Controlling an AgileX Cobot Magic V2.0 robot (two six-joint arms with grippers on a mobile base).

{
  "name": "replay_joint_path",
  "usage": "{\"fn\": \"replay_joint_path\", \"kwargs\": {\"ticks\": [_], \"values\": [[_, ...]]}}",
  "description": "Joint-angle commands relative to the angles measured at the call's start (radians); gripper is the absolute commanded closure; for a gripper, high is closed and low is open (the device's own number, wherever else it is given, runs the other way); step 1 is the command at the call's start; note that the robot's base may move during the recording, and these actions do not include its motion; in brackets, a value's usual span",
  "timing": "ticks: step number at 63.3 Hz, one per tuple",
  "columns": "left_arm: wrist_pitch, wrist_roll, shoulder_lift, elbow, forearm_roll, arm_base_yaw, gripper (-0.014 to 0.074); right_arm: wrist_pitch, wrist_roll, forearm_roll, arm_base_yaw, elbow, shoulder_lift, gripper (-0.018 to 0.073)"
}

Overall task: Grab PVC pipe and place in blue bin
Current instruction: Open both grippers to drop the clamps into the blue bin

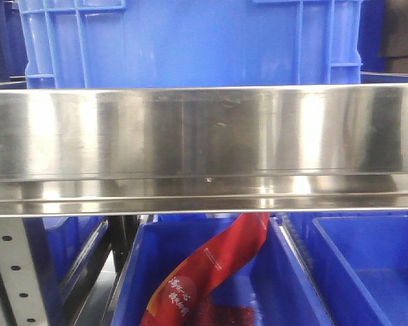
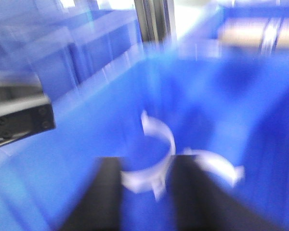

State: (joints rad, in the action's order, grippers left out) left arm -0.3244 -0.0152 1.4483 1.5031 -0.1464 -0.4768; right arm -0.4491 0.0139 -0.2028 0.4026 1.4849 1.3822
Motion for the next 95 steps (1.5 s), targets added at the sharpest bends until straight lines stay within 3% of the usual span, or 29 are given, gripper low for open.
{"fn": "replay_joint_path", "kwargs": {"ticks": [1, 3, 19, 28, 39, 51, 61, 85, 95], "values": [[0.006, 0.001, -0.051, 0.009, 0.01, -0.005, 0.0707, 0.01, -0.006, 0.048, 0.001, 0.011, -0.034, 0.0669], [0.0, -0.001, -0.06, 0.009, 0.03, -0.005, 0.0707, 0.01, -0.006, 0.067, 0.001, 0.011, -0.037, 0.0725], [-0.104, -0.001, -0.178, 0.002, 0.046, -0.005, 0.0707, -0.069, -0.006, 0.105, 0.001, 0.008, -0.135, 0.0727], [-0.088, -0.001, -0.31, -0.073, 0.069, -0.005, 0.0707, -0.065, -0.006, 0.194, 0.001, -0.041, -0.241, 0.0727], [-0.042, -0.001, -0.526, -0.311, 0.12, -0.005, 0.0707, 0.015, -0.006, 0.241, 0.001, -0.228, -0.397, 0.0727], [0.081, -0.001, -0.747, -0.612, 0.106, -0.005, 0.0707, 0.069, -0.006, 0.235, 0.001, -0.505, -0.581, 0.0727], [0.081, -0.001, -0.925, -0.788, 0.102, -0.005, 0.0707, 0.085, -0.006, 0.211, 0.001, -0.689, -0.726, 0.0727], [0.082, -0.001, -1.108, -0.83, 0.107, -0.005, 0.0707, 0.171, -0.006, 0.211, 0.001, -0.725, -0.864, 0.0727], [0.083, -0.001, -1.113, -0.83, 0.034, -0.005, 0.0707, 0.175, -0.006, 0.211, 0.001, -0.725, -0.864, 0.0727]]}}
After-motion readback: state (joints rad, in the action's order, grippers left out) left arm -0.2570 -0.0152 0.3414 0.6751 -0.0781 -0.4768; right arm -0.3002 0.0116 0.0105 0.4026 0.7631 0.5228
